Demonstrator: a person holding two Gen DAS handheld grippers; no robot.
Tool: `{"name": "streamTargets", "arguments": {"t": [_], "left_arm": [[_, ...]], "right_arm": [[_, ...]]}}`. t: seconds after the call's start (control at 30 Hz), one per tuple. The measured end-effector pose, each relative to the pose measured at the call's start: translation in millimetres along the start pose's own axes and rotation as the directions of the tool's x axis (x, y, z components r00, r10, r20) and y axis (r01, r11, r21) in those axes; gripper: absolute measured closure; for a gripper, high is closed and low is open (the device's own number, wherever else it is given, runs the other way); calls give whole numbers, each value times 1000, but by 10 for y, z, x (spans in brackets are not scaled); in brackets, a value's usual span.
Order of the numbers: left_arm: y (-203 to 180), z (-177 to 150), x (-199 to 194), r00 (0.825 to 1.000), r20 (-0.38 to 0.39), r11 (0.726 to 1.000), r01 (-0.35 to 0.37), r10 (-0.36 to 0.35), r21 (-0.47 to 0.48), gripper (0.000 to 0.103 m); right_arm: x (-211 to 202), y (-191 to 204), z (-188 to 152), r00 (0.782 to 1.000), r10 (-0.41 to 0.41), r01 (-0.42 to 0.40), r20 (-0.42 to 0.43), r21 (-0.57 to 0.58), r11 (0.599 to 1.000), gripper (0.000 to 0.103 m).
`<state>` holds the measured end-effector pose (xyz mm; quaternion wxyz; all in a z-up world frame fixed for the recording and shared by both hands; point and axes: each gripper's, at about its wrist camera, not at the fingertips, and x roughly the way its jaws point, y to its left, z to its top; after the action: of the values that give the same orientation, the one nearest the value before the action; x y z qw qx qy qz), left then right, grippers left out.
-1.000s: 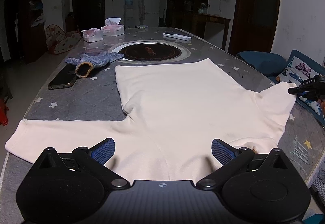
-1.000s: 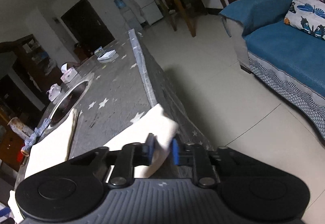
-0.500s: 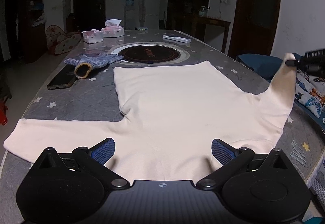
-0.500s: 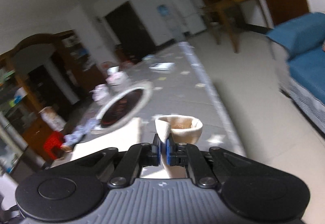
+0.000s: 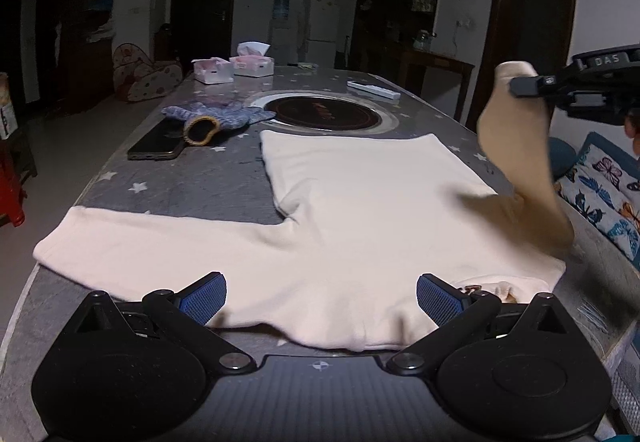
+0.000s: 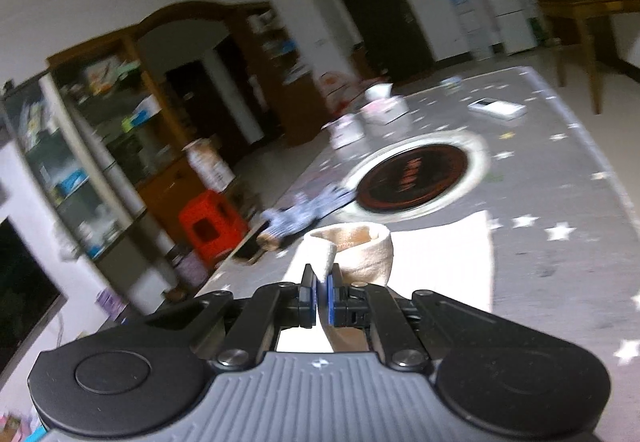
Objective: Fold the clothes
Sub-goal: 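Fold the held sleeve across the sweatshirt body with the right gripper, then release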
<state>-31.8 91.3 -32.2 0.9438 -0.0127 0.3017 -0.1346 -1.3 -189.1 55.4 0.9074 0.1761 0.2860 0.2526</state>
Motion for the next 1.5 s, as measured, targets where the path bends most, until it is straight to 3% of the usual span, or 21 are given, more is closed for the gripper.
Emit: {"name": "streamTargets", "arguments": {"t": [0.33, 0.53, 0.67, 0.87, 1.17, 1.37, 1.5], "left_arm": [[124, -35, -78, 1000, 17, 999, -10, 11, -37, 0], [167, -43, -103, 1000, 23, 999, -11, 12, -50, 0], [133, -16, -72, 1000, 21, 999, -6, 7, -43, 0], [28, 55, -8, 1000, 23, 1000, 21, -20, -24, 0], [-288, 240, 190, 994, 23, 994, 104, -104, 29, 0], [-510, 385, 350, 987, 18, 985, 155, -157, 74, 0], [-605, 428, 492, 972, 5, 970, 233, -234, 74, 0]], "right_arm": [[688, 432, -319, 982, 53, -65, -180, -64, 996, 98], [891, 499, -499, 967, 54, -72, -251, -63, 995, 91], [858, 507, -483, 965, 67, -89, -255, -76, 993, 71], [644, 311, -404, 967, 34, -59, -254, -90, 994, 69], [248, -302, -638, 951, -106, 97, -290, -46, 994, 66], [108, -459, -624, 958, -117, 114, -260, -28, 993, 65], [176, -475, -552, 966, -110, 106, -232, -26, 994, 65]]}}
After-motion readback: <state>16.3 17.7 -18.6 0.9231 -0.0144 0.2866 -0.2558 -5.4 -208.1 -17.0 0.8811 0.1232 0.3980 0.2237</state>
